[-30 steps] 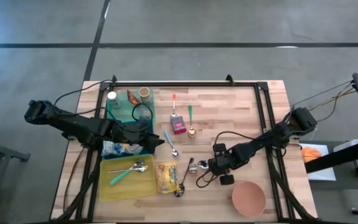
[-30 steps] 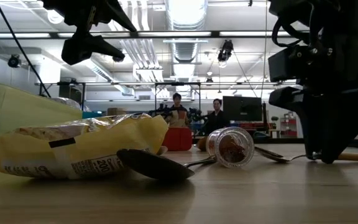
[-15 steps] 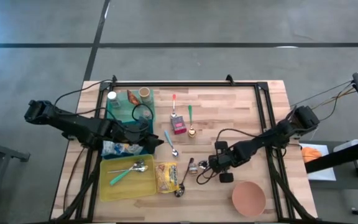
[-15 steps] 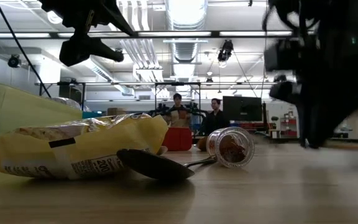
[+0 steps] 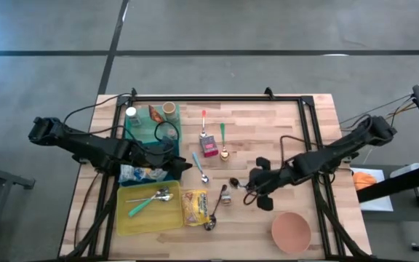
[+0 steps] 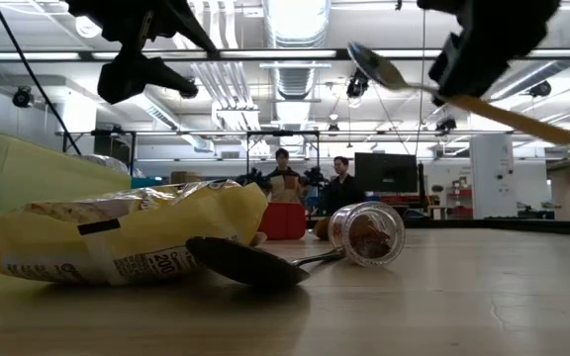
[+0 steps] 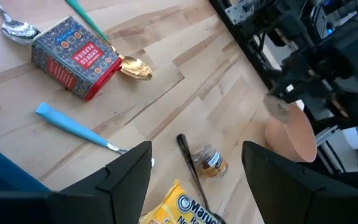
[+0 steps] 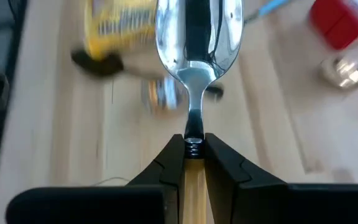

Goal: Pick & Place Food Item
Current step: Put the yellow spoon into the yellow bin

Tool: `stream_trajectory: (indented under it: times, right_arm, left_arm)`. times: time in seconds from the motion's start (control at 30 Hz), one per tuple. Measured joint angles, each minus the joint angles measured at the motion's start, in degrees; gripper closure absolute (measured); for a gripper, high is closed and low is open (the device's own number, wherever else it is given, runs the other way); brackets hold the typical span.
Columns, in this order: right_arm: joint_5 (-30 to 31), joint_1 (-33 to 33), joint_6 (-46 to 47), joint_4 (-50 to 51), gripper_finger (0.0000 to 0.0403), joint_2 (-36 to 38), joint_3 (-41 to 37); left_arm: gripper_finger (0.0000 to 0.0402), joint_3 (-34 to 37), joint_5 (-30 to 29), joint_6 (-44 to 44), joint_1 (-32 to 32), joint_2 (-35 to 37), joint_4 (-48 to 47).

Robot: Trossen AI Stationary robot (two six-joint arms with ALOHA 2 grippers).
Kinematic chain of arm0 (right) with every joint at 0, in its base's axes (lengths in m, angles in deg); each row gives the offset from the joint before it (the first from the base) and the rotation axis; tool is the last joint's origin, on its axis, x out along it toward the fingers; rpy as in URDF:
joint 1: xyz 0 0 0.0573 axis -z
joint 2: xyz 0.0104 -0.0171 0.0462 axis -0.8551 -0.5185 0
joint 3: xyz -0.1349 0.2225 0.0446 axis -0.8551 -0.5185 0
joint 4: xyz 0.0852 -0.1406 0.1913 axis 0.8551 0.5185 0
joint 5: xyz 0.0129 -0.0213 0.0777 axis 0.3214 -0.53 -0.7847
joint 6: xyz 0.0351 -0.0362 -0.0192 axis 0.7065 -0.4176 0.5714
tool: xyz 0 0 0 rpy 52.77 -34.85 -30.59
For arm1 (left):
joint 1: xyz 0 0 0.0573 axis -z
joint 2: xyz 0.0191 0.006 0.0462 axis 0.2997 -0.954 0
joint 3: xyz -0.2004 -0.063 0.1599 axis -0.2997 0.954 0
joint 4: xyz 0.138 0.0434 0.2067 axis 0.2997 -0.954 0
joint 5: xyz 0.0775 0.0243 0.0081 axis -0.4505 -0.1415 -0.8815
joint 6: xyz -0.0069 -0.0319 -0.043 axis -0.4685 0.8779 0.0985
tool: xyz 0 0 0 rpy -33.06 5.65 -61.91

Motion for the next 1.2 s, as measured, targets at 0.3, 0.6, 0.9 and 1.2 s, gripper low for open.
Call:
stream_trajectory:
  times: [0.3, 0.6, 0.9, 1.2]
  right_arm:
    - [4.3, 1.9, -1.6, -2.9, 0.0372, 5.0, 0.0]
    - [4.1, 3.5, -7.0, -4.2, 0.0372, 10.1, 1.6]
    - [6.0, 8.9, -10.7, -9.8, 0.0372, 8.4, 14.3]
    - [13.4, 10.4, -11.4, -13.9, 0.0372, -1.0, 26.9]
  left_arm:
    - [0.0146, 0.0, -2.3, -2.8, -0.1, 0.0, 8.2]
    - [0.0146, 0.0, 0.3, -3.0, -0.1, 0.0, 10.3]
    - [0.0146, 0.0, -0.1, -15.2, -0.4, 0.0, 24.0]
    - [0.0146, 0.0, -6.2, -27.7, -1.2, -1.3, 36.5]
